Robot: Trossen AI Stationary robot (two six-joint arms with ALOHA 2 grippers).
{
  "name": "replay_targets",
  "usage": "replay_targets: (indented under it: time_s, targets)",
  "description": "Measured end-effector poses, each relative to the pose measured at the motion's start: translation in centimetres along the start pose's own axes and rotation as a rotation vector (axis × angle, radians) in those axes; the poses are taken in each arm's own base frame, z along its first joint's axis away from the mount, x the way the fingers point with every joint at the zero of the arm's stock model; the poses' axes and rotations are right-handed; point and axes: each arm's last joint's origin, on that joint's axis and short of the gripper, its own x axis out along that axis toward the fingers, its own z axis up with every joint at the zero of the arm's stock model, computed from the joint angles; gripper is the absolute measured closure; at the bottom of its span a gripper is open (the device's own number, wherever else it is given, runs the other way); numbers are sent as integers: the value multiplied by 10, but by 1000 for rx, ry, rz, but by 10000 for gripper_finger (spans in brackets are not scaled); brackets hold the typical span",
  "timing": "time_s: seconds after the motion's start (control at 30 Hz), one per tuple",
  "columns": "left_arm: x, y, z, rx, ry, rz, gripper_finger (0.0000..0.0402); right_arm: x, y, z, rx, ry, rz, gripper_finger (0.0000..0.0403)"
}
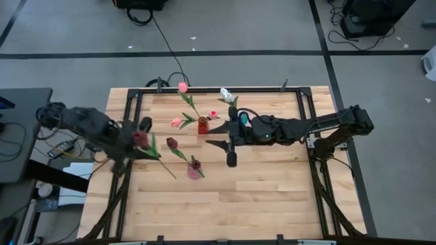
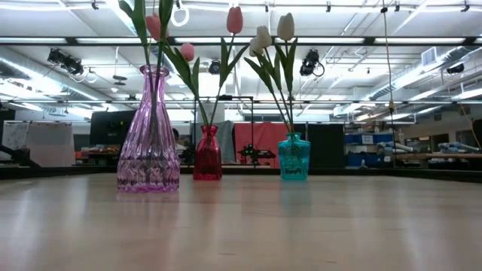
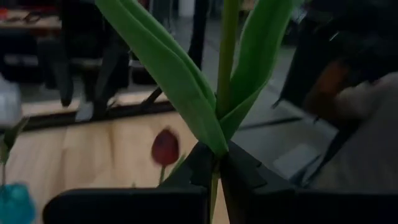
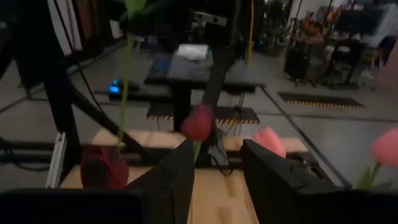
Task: Sort flowers into vase by color
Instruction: Put the red flower into the purple vase
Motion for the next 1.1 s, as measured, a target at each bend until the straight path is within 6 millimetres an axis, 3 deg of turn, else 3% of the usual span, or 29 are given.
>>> replay_targets:
  time_s: [0.17, 0.43, 0.67, 1.1]
  targets:
    - [28, -3, -24, 46, 95, 89, 377, -8, -1, -8, 32, 132, -87, 259]
    - [42, -8, -26, 108, 80, 331, 377, -21, 0, -7, 67, 188, -137, 259]
    - [63, -16, -31, 119, 96, 375, 377, -23, 4, -8, 44, 197, -190, 259]
    - [82, -21, -40, 94, 127, 473, 377, -23, 3, -11, 59, 221, -197, 259]
